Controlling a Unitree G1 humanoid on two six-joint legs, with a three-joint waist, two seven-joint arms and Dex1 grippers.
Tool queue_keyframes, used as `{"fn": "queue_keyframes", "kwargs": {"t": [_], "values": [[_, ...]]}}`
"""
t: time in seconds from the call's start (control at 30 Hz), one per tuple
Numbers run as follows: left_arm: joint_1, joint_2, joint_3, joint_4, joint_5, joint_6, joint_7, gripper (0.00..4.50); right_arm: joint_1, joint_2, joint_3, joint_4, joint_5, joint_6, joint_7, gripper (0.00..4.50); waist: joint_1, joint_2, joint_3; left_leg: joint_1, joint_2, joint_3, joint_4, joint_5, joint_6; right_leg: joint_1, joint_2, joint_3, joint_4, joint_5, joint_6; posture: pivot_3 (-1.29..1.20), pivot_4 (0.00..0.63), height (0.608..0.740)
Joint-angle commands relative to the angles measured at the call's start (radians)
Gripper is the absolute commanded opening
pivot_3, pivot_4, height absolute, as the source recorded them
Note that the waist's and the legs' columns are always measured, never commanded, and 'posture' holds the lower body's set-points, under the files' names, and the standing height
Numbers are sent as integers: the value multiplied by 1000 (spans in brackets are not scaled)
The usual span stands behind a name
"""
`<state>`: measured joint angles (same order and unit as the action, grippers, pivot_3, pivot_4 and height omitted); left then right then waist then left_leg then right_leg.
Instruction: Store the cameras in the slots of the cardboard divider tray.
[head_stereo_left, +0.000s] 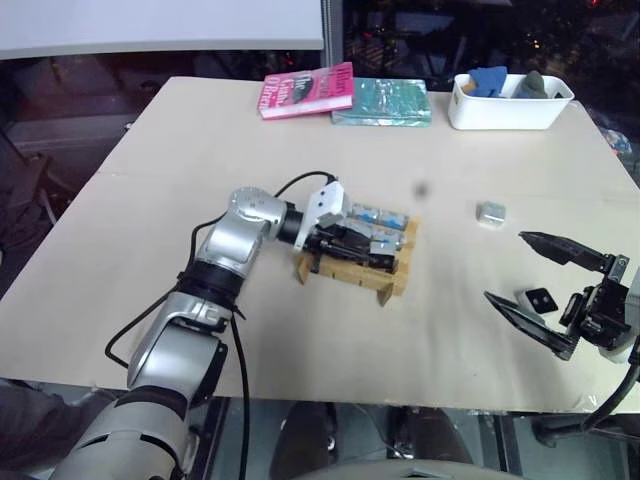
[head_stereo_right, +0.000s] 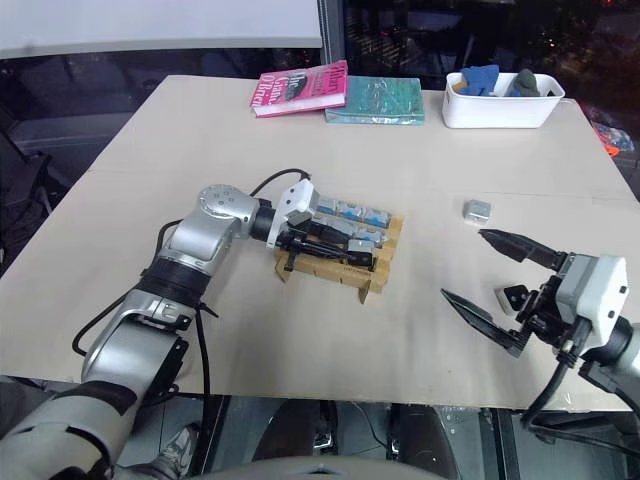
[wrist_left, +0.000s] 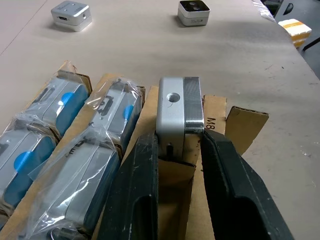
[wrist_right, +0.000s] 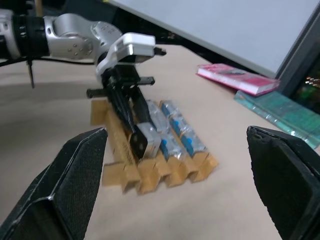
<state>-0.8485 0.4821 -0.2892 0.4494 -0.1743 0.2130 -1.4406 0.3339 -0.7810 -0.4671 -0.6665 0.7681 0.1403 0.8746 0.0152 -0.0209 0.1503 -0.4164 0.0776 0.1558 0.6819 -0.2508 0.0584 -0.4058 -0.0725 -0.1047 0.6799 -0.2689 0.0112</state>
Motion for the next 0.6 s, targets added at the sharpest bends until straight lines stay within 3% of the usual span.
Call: {"fn": "queue_keyframes", "kwargs": {"t": [0.03,0.3,0.53,0.6], "values": [[-4,6,13,-4,24,-3,38,637,-3,-15,-64,37,9,-22,75,4436,0,0,0,0,0,0,0,0,0,0,0,0,0,0,0,0,150,740],[-14,12,-1,23,45,-78,10,637,23,24,-89,44,-9,-25,106,4436,0,0,0,0,0,-1,1,-1,1,1,0,0,0,0,0,0,150,740],[-21,-11,41,18,11,-84,31,4164,58,65,-91,25,-42,-16,62,4500,1,0,0,0,1,-2,1,0,-1,1,0,-1,0,0,0,0,150,740],[-12,-19,62,-10,-15,-70,45,4312,73,79,-89,24,-72,-8,28,4500,2,0,0,0,1,-2,1,0,0,1,-1,-1,0,0,0,0,150,740]]}}
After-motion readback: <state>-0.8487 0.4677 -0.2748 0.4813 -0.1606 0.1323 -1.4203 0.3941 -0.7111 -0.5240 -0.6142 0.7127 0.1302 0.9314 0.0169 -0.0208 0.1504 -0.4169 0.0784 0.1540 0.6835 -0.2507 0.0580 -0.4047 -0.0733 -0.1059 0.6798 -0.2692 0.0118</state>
